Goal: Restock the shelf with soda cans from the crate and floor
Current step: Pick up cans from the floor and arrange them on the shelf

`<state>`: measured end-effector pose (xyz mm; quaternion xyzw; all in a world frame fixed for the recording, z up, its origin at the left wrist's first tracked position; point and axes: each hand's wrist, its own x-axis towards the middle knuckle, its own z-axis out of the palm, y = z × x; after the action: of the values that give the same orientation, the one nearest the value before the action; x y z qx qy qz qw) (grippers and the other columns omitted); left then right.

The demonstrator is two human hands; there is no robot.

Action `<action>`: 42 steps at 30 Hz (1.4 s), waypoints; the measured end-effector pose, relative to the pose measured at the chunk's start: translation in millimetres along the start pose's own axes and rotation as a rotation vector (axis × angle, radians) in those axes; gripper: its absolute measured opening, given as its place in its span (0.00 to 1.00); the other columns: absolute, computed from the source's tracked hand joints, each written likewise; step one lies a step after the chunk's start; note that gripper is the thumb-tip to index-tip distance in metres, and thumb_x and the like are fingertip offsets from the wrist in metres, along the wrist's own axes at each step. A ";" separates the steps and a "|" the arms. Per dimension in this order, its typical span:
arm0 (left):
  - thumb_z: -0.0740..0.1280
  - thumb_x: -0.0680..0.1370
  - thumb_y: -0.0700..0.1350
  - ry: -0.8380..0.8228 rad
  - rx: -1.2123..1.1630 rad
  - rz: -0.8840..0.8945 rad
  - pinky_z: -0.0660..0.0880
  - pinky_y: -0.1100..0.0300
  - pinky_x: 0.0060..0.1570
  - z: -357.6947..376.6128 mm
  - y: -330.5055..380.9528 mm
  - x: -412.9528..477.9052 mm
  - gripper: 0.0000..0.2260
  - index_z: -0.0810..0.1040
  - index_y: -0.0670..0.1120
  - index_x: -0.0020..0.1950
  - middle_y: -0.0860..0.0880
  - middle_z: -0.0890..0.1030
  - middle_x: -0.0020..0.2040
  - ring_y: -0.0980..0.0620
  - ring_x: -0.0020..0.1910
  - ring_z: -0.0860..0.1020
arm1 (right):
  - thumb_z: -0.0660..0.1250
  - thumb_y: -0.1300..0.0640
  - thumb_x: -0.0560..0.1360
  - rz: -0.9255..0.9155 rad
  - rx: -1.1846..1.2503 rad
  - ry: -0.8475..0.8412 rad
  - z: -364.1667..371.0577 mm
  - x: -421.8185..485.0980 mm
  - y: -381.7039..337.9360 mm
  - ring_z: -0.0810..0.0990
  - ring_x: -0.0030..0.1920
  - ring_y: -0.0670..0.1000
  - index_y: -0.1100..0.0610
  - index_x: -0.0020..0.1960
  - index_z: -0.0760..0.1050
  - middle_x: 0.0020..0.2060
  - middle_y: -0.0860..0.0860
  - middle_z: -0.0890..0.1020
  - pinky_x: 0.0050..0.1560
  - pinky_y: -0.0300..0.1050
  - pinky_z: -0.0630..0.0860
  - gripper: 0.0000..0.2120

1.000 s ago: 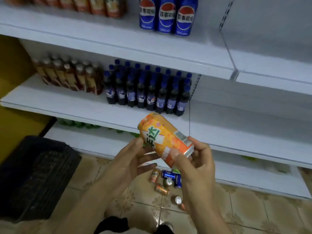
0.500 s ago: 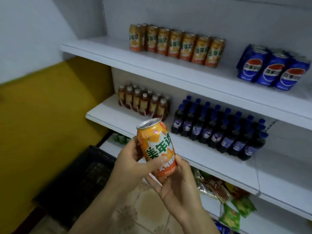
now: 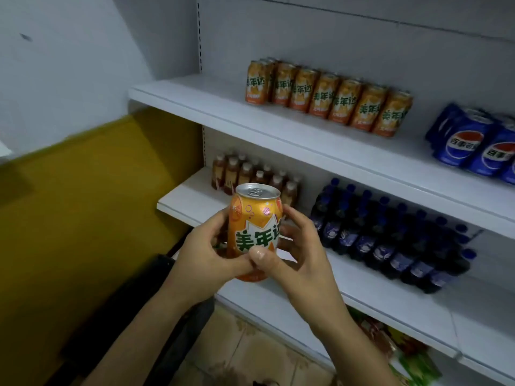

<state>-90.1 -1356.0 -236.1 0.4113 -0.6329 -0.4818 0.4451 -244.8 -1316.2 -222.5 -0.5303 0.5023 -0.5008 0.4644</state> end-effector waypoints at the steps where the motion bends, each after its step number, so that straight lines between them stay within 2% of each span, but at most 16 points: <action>1: 0.75 0.62 0.52 0.004 0.016 0.022 0.78 0.67 0.45 -1.8 0.7 7.1 0.22 0.77 0.58 0.55 0.57 0.84 0.50 0.58 0.52 0.82 | 0.76 0.46 0.65 -0.041 -0.030 -0.006 2.0 6.8 -2.3 0.77 0.55 0.35 0.44 0.70 0.63 0.58 0.39 0.76 0.48 0.33 0.77 0.37; 7: 0.76 0.64 0.47 -0.018 0.174 0.171 0.80 0.55 0.53 -10.7 13.6 64.6 0.33 0.71 0.56 0.68 0.56 0.82 0.57 0.54 0.58 0.79 | 0.79 0.42 0.61 -0.181 -0.116 0.064 -4.1 60.2 -19.2 0.73 0.60 0.32 0.40 0.73 0.58 0.58 0.28 0.73 0.52 0.26 0.72 0.46; 10: 0.73 0.64 0.51 -0.022 0.232 0.248 0.78 0.59 0.54 -6.6 28.1 99.3 0.33 0.70 0.59 0.69 0.60 0.81 0.57 0.59 0.57 0.79 | 0.77 0.43 0.61 -0.225 -0.196 0.147 -15.2 94.9 -34.6 0.74 0.57 0.31 0.36 0.75 0.47 0.53 0.23 0.71 0.54 0.31 0.74 0.53; 13: 0.73 0.64 0.51 -0.036 0.213 0.282 0.78 0.62 0.53 0.4 34.4 128.7 0.32 0.71 0.57 0.68 0.59 0.81 0.56 0.59 0.56 0.80 | 0.77 0.46 0.62 -0.249 -0.226 0.179 -26.4 120.3 -42.8 0.76 0.53 0.30 0.34 0.74 0.43 0.49 0.20 0.71 0.49 0.30 0.75 0.54; 15: 0.73 0.65 0.49 -0.035 0.183 0.309 0.78 0.63 0.51 4.7 32.0 143.1 0.31 0.72 0.55 0.67 0.57 0.82 0.55 0.58 0.55 0.80 | 0.78 0.49 0.62 -0.259 -0.237 0.173 -32.1 131.2 -43.1 0.75 0.54 0.29 0.32 0.73 0.43 0.51 0.19 0.70 0.48 0.27 0.75 0.54; 18: 0.75 0.66 0.42 -0.083 0.131 0.305 0.78 0.66 0.49 6.1 24.5 165.3 0.29 0.73 0.53 0.66 0.58 0.81 0.54 0.57 0.56 0.80 | 0.78 0.51 0.63 -0.228 -0.235 0.159 -37.4 147.7 -39.8 0.75 0.55 0.31 0.33 0.73 0.50 0.55 0.27 0.74 0.50 0.26 0.75 0.51; 22: 0.76 0.66 0.37 -0.193 0.142 0.278 0.77 0.69 0.49 -0.4 14.0 207.8 0.32 0.71 0.62 0.63 0.61 0.81 0.54 0.62 0.54 0.80 | 0.79 0.54 0.62 -0.217 -0.289 0.211 -43.6 182.0 -36.2 0.78 0.50 0.32 0.38 0.68 0.60 0.50 0.25 0.75 0.44 0.26 0.75 0.42; 24: 0.77 0.66 0.42 -0.259 0.176 0.272 0.78 0.63 0.52 -6.7 4.9 235.0 0.33 0.69 0.63 0.65 0.61 0.81 0.55 0.61 0.55 0.79 | 0.79 0.54 0.61 -0.221 -0.329 0.259 -45.4 205.1 -34.8 0.77 0.49 0.31 0.41 0.66 0.62 0.47 0.23 0.74 0.41 0.25 0.74 0.40; 26: 0.76 0.66 0.52 -0.292 0.273 0.260 0.78 0.55 0.55 -17.0 -6.1 262.8 0.37 0.63 0.65 0.70 0.61 0.78 0.60 0.60 0.58 0.78 | 0.79 0.51 0.60 -0.211 -0.374 0.303 -44.4 231.6 -36.2 0.77 0.49 0.31 0.44 0.66 0.63 0.46 0.28 0.76 0.40 0.26 0.74 0.39; 29: 0.70 0.65 0.68 -0.269 0.737 0.320 0.75 0.56 0.60 -41.4 -22.9 301.8 0.45 0.50 0.63 0.75 0.62 0.70 0.68 0.60 0.64 0.71 | 0.78 0.51 0.62 -0.193 -0.462 0.368 -39.7 281.3 -44.0 0.76 0.48 0.29 0.43 0.64 0.63 0.46 0.31 0.75 0.41 0.26 0.74 0.36; 31: 0.65 0.67 0.71 -0.288 1.049 0.386 0.70 0.60 0.62 -58.8 -30.8 324.4 0.48 0.45 0.57 0.78 0.58 0.66 0.70 0.58 0.66 0.67 | 0.79 0.52 0.63 -0.164 -0.518 0.403 -36.6 320.5 -49.0 0.76 0.45 0.30 0.44 0.65 0.61 0.46 0.31 0.73 0.42 0.29 0.75 0.37; 33: 0.63 0.69 0.71 -0.317 1.151 0.438 0.69 0.60 0.60 -72.5 -36.8 344.6 0.46 0.49 0.52 0.78 0.56 0.67 0.70 0.55 0.66 0.67 | 0.79 0.54 0.64 -0.136 -0.557 0.449 -36.5 360.6 -49.2 0.78 0.46 0.36 0.49 0.67 0.62 0.47 0.35 0.75 0.47 0.36 0.77 0.38; 34: 0.62 0.70 0.70 -0.324 1.166 0.499 0.72 0.58 0.57 -76.9 -38.4 353.9 0.42 0.56 0.50 0.77 0.54 0.70 0.68 0.54 0.64 0.70 | 0.79 0.55 0.64 -0.126 -0.575 0.477 -36.9 379.1 -47.4 0.78 0.48 0.40 0.51 0.67 0.63 0.48 0.39 0.76 0.50 0.42 0.78 0.37; 36: 0.57 0.70 0.70 -0.320 1.199 0.657 0.77 0.57 0.43 -81.0 -43.4 370.0 0.34 0.72 0.50 0.68 0.53 0.80 0.56 0.53 0.51 0.78 | 0.78 0.56 0.64 -0.121 -0.626 0.535 -36.8 411.0 -42.0 0.79 0.51 0.47 0.54 0.67 0.64 0.52 0.47 0.79 0.52 0.47 0.78 0.36; 38: 0.54 0.69 0.69 -0.320 1.163 0.757 0.77 0.59 0.34 -83.0 -48.1 382.7 0.32 0.79 0.50 0.60 0.54 0.83 0.47 0.53 0.42 0.80 | 0.78 0.55 0.65 -0.111 -0.672 0.585 -37.3 436.7 -35.2 0.79 0.53 0.51 0.56 0.67 0.63 0.55 0.51 0.79 0.49 0.45 0.77 0.36; 42: 0.52 0.69 0.71 -0.406 1.149 0.764 0.78 0.57 0.38 -86.5 -44.3 399.5 0.32 0.80 0.51 0.58 0.54 0.83 0.48 0.52 0.45 0.80 | 0.79 0.52 0.64 -0.056 -0.649 0.630 -40.1 473.3 -25.7 0.77 0.61 0.53 0.55 0.68 0.62 0.61 0.51 0.77 0.56 0.46 0.76 0.39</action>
<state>-109.2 -1765.2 -200.6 0.2326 -0.9565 0.0498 0.1691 -286.1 -1786.4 -163.6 -0.4834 0.7358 -0.4667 0.0846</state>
